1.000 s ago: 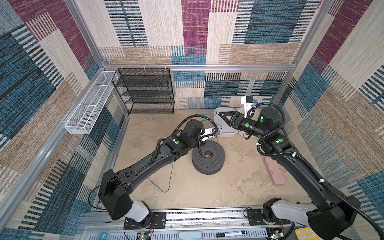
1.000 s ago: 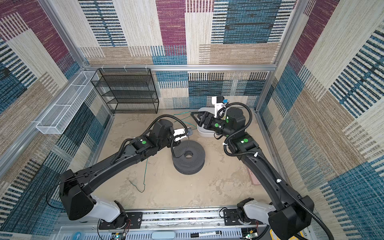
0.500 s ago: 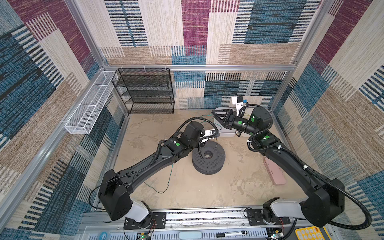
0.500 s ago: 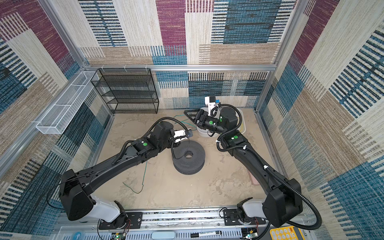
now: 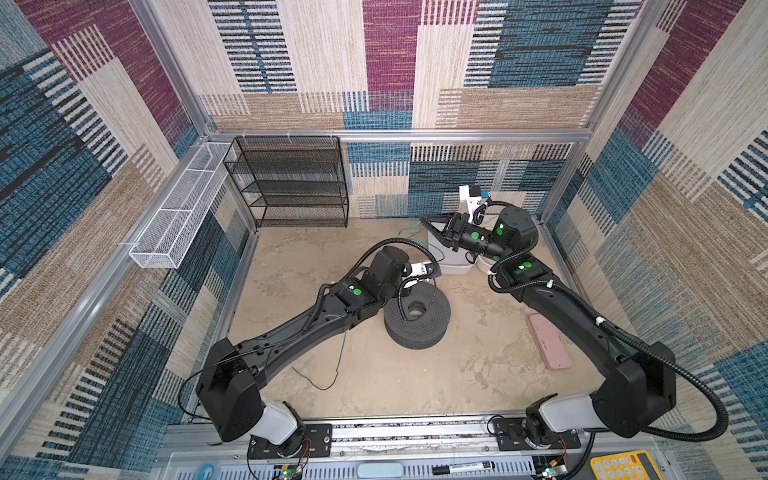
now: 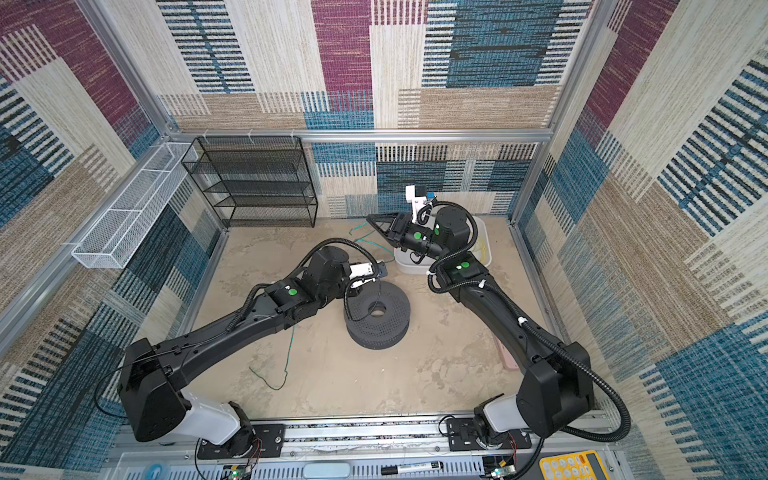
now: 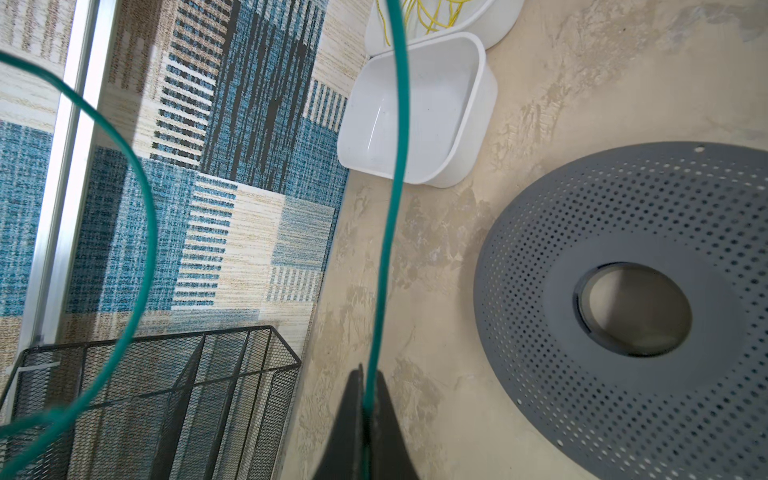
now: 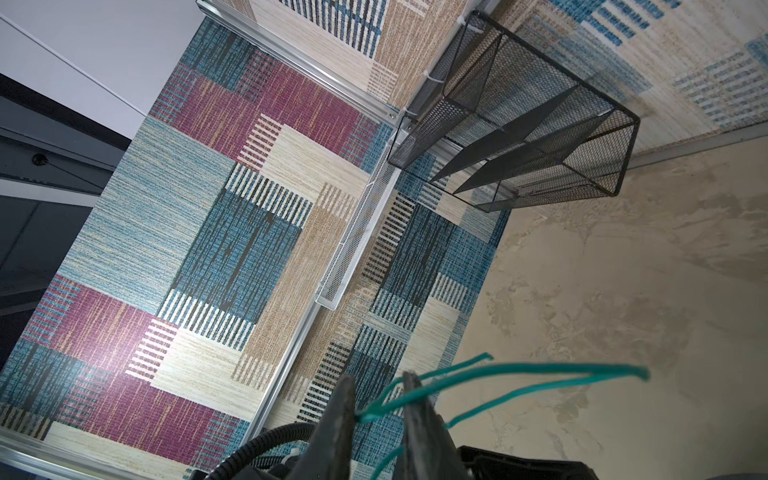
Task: Wrap the cables
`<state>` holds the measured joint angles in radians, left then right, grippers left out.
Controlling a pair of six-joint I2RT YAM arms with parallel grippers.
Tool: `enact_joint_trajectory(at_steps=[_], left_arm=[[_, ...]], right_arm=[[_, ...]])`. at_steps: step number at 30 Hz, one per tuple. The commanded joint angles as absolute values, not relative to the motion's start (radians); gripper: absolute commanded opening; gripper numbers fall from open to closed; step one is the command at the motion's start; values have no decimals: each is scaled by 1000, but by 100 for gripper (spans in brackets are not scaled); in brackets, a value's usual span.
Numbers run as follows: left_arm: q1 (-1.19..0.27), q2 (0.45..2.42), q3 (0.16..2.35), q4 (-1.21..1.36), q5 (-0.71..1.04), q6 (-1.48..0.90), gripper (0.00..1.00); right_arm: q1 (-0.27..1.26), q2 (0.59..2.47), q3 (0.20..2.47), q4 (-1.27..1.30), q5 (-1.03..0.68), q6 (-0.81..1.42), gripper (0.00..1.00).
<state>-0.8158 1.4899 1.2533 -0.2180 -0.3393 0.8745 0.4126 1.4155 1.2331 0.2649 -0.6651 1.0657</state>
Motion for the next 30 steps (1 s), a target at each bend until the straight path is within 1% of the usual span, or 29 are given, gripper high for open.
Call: enact_joint_trajectory(at_steps=[1,6,11,19,30], left_arm=[[-818,1475,1238,-159,-365,915,0],[-816,1460,1208,-123,-382,924,0],[-817,1446,1174,-109,-398,909,0],[-815,1407,1095,-101,-435,884,0],[-777,1303,963,-117,-490,814,0]], right_arm=[[411,1419,1254,303,-680,1056,12],[402,1412,1273,291,-677,1041,0],[339,1387,1292,285,-667,1032,0],[151,1341,1322,282,-680,1034,0],[-103,1244,1232,348,-679,1140,0]])
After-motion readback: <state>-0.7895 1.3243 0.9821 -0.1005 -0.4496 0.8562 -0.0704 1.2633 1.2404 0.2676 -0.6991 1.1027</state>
